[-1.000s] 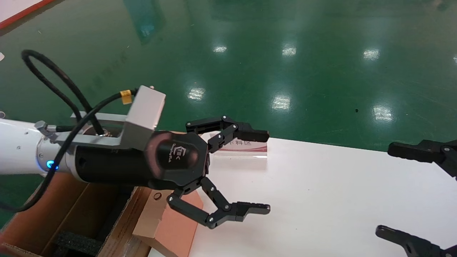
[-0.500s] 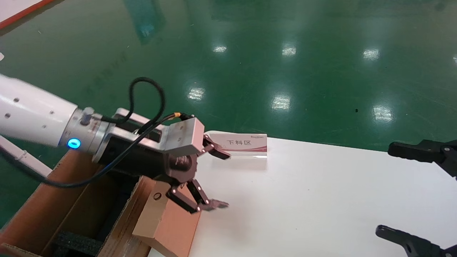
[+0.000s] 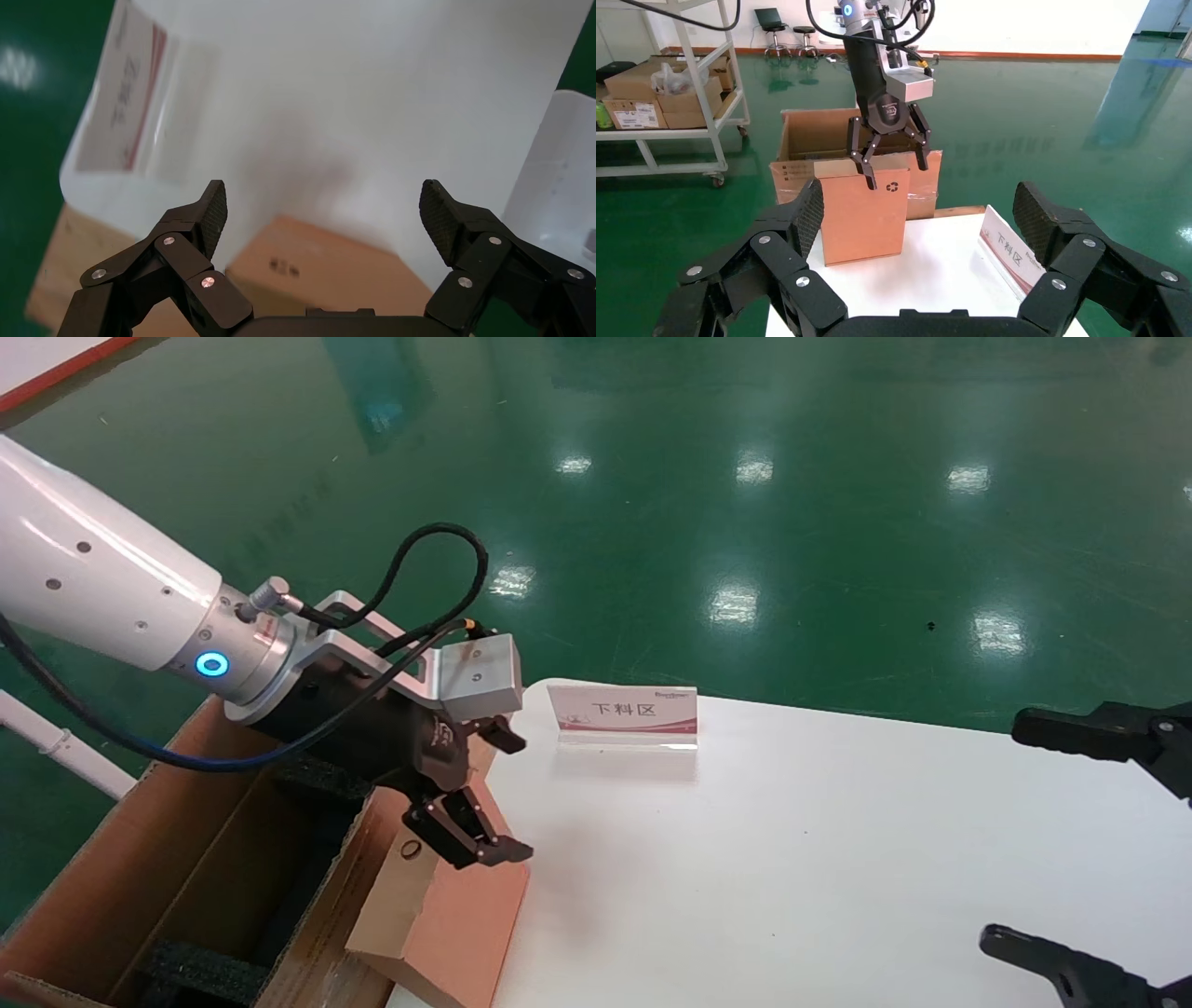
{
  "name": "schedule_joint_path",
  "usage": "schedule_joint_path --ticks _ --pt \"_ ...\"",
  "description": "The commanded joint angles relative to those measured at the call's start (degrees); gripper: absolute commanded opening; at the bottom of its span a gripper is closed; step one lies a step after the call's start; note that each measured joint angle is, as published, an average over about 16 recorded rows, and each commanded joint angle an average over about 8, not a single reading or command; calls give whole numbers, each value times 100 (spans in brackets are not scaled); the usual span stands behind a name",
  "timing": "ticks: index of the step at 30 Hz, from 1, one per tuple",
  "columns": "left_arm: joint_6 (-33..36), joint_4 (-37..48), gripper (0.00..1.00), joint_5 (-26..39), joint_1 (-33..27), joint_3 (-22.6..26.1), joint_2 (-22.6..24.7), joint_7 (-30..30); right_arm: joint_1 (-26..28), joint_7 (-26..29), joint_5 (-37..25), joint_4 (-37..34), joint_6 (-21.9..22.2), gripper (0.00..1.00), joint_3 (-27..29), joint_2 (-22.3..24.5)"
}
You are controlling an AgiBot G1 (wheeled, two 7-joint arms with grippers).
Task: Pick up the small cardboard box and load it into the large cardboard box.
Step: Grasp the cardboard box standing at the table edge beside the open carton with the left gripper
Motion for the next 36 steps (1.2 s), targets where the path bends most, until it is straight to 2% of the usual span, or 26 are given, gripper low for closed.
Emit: schedule_joint_path --ticks 1,13,22,27,36 --pt "8 -1 100 56 -243 308 4 -240 0 0 1 0 0 100 -1 0" --pt "3 9 100 222 -1469 2157 281 -1728 1 -3 4 0 3 100 -6 2" --pt "-61 -7 100 503 -2249 3410 720 -2744 2 -5 7 0 4 100 -10 4" --pt "-158 -12 100 285 -2445 3740 759 -3005 2 -6 8 0 5 100 -12 5" --pt "-217 18 100 -210 -2635 3919 535 -3068 3 -8 10 0 7 100 -15 6"
